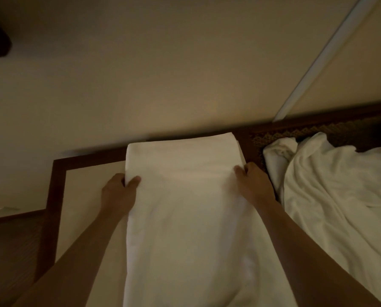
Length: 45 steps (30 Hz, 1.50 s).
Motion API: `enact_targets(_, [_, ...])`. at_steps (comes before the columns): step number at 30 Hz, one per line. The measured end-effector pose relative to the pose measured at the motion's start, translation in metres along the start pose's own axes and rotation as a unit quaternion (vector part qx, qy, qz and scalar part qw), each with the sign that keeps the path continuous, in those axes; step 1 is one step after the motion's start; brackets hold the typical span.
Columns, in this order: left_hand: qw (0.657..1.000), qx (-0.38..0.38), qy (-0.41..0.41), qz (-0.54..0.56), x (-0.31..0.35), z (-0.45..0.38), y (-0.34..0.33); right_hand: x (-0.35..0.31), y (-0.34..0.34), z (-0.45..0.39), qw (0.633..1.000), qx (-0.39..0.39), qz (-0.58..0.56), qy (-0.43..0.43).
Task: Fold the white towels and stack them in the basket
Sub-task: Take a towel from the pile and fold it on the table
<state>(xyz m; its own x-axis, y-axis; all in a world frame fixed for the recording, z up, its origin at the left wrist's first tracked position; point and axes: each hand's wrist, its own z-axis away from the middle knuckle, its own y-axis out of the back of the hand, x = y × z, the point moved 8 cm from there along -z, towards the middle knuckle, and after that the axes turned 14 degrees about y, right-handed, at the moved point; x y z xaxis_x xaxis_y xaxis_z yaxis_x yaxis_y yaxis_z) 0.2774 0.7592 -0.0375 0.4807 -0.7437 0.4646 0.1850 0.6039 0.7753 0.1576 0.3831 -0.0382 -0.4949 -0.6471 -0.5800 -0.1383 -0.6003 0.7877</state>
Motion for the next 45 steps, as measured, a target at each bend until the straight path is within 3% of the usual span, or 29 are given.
enact_targets(3, [0.995, 0.036, 0.016, 0.096, -0.009, 0.004, 0.013, -0.011, -0.004, -0.004, 0.998, 0.009, 0.045, 0.037])
enact_targets(7, [0.996, 0.075, -0.028, 0.047, -0.009, 0.015, 0.011, -0.012, -0.008, -0.007, 0.997, 0.037, 0.059, 0.029])
enact_targets(10, [0.999, 0.022, -0.030, -0.012, -0.009, 0.015, 0.006, -0.011, -0.010, -0.009, 0.997, 0.033, 0.064, 0.034])
enact_targets(14, [0.983, -0.059, 0.092, 0.144, -0.039, 0.008, 0.017, -0.020, -0.010, 0.010, 0.992, 0.059, 0.096, 0.055])
enact_targets(17, [0.944, -0.196, 0.163, 0.209, -0.060, 0.025, 0.008, -0.040, -0.014, 0.053, 0.977, 0.101, 0.172, 0.071])
enact_targets(19, [0.943, -0.224, 0.154, 0.193, -0.063, 0.038, 0.005, -0.063, -0.038, 0.087, 0.966, 0.054, 0.195, 0.163])
enact_targets(21, [0.951, -0.176, 0.154, 0.203, -0.067, 0.037, 0.008, -0.066, -0.073, 0.114, 0.946, -0.045, 0.206, 0.247])
enact_targets(25, [0.923, -0.131, 0.229, 0.280, -0.082, 0.026, 0.007, -0.040, -0.085, 0.119, 0.929, -0.091, 0.228, 0.277])
enact_targets(30, [0.990, 0.032, 0.120, 0.065, -0.063, 0.036, 0.020, -0.042, -0.083, 0.118, 0.926, -0.124, 0.213, 0.287])
enact_targets(33, [0.994, 0.095, 0.051, -0.003, -0.043, 0.043, 0.024, -0.046, -0.069, 0.094, 0.940, -0.093, 0.194, 0.264])
enact_targets(35, [0.988, 0.134, -0.065, -0.041, -0.012, 0.044, 0.019, -0.055, -0.061, 0.065, 0.943, -0.071, 0.202, 0.255])
enact_targets(38, [0.944, 0.058, -0.251, -0.206, 0.038, 0.039, -0.029, -0.063, -0.065, 0.016, 0.932, -0.095, 0.233, 0.260])
enact_targets(40, [0.923, 0.003, -0.253, -0.290, 0.045, 0.018, -0.053, -0.061, -0.061, -0.018, 0.932, -0.097, 0.243, 0.249])
enact_targets(45, [0.923, 0.026, -0.220, -0.314, 0.043, -0.011, -0.052, -0.047, -0.041, -0.075, 0.945, -0.083, 0.247, 0.200])
